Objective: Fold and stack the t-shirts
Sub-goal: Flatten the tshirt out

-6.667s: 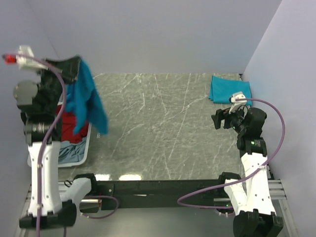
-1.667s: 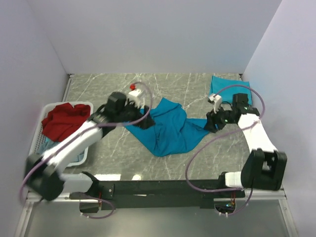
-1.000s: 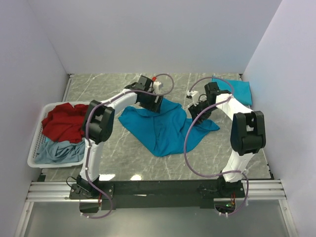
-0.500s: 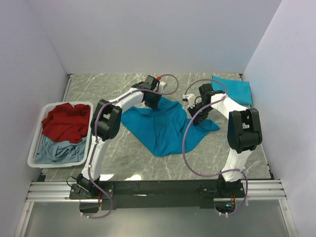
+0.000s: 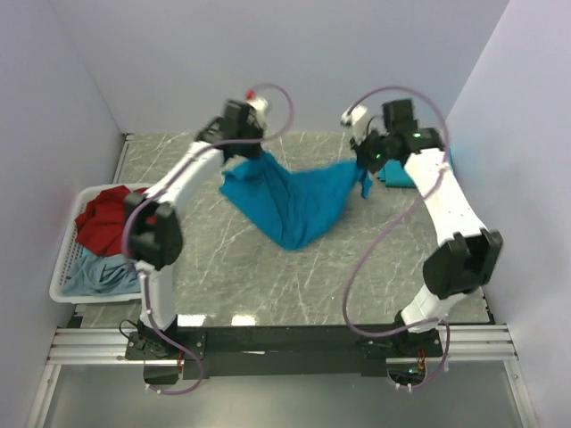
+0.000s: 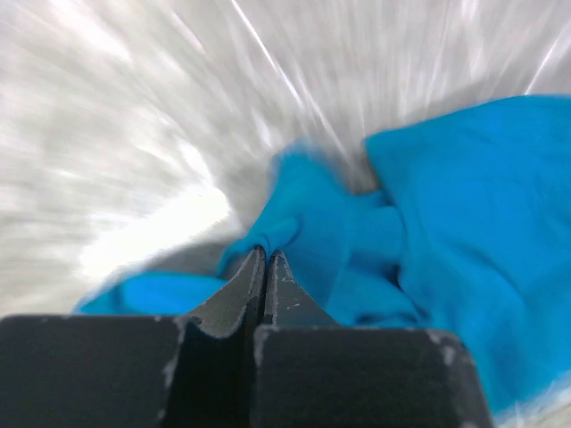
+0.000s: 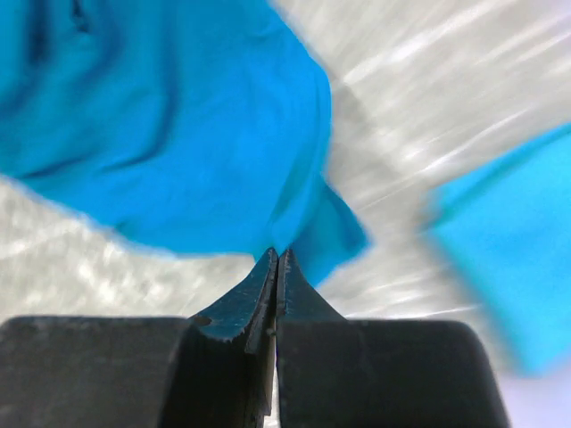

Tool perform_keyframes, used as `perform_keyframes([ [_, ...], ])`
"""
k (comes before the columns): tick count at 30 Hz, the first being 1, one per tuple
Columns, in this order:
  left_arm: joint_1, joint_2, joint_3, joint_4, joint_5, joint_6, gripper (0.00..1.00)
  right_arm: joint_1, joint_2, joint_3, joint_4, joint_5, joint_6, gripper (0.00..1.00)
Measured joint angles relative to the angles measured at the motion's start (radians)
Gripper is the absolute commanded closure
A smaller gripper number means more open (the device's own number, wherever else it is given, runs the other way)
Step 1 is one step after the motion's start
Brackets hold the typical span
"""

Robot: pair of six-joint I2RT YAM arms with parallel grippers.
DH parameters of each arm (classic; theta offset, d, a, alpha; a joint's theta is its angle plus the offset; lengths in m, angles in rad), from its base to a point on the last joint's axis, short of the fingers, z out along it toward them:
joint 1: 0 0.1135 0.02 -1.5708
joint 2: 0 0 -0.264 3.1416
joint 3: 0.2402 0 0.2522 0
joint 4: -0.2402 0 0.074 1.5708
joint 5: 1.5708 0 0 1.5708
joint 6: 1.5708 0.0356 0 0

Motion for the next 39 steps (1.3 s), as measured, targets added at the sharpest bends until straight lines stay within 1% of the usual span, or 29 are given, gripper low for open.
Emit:
perform_keyframes([
  [3,0.047,-0.168,0.000,0.030,-0.019,-0.009,1.00,-0.008,-0.099,0.120,0.002,-0.023,-0.010,1.00],
  [5,0.071,-0.303,0.000,0.064,-0.037,-0.010,1.00,-0.022,-0.192,0.136,0.012,-0.049,-0.016,1.00],
  [7,0.074,-0.428,-0.004,0.101,-0.043,-0.010,1.00,-0.050,-0.311,0.109,0.031,-0.073,-0.025,1.00],
  [9,0.064,-0.565,-0.038,0.157,-0.044,-0.011,1.00,-0.094,-0.442,0.045,0.055,-0.087,-0.036,1.00],
  [13,0.050,-0.784,-0.155,0.224,-0.032,-0.015,1.00,-0.237,-0.678,-0.170,0.106,-0.123,-0.056,1.00],
  [17,0.051,-0.916,-0.330,0.278,0.022,-0.042,1.00,-0.323,-0.785,-0.398,0.129,-0.152,-0.079,1.00],
  [18,0.051,-0.931,-0.394,0.288,0.042,-0.052,1.00,-0.328,-0.787,-0.446,0.127,-0.158,-0.085,0.99],
  [19,0.051,-0.939,-0.448,0.293,0.058,-0.063,1.00,-0.332,-0.787,-0.515,0.133,-0.167,-0.095,0.94],
  [20,0.051,-0.943,-0.527,0.294,0.084,-0.079,1.00,-0.332,-0.786,-0.560,0.128,-0.170,-0.101,0.87],
  [21,0.051,-0.941,-0.580,0.288,0.103,-0.093,1.00,-0.332,-0.771,-0.609,0.129,-0.171,-0.109,0.72],
  [23,0.051,-0.898,-0.729,0.282,0.156,-0.126,1.00,-0.332,-0.726,-0.700,0.130,-0.159,-0.124,0.59],
  [24,0.051,-0.873,-0.772,0.267,0.172,-0.138,1.00,-0.333,-0.700,-0.731,0.129,-0.150,-0.134,0.54],
  [27,0.051,-0.755,-0.878,0.217,0.205,-0.167,1.00,-0.335,-0.620,-0.770,0.121,-0.142,-0.161,0.50],
  [29,0.051,-0.685,-0.894,0.176,0.211,-0.174,0.99,-0.328,-0.583,-0.769,0.107,-0.175,-0.194,0.50],
  [31,0.051,-0.652,-0.894,0.169,0.214,-0.177,1.00,-0.300,-0.566,-0.763,0.080,-0.210,-0.232,0.50],
  [32,0.052,-0.648,-0.893,0.169,0.217,-0.177,1.00,-0.260,-0.558,-0.758,0.061,-0.230,-0.257,0.50],
  [34,0.052,-0.648,-0.877,0.166,0.219,-0.177,1.00,-0.140,-0.549,-0.755,0.045,-0.285,-0.307,0.50],
  [36,0.052,-0.648,-0.838,0.170,0.217,-0.172,1.00,-0.024,-0.544,-0.758,0.052,-0.324,-0.334,0.47],
  [37,0.052,-0.652,-0.816,0.173,0.216,-0.168,1.00,0.040,-0.543,-0.768,0.079,-0.346,-0.340,0.47],
  [39,0.052,-0.669,-0.794,0.183,0.207,-0.158,1.00,0.131,-0.529,-0.779,0.137,-0.338,-0.326,0.47],
])
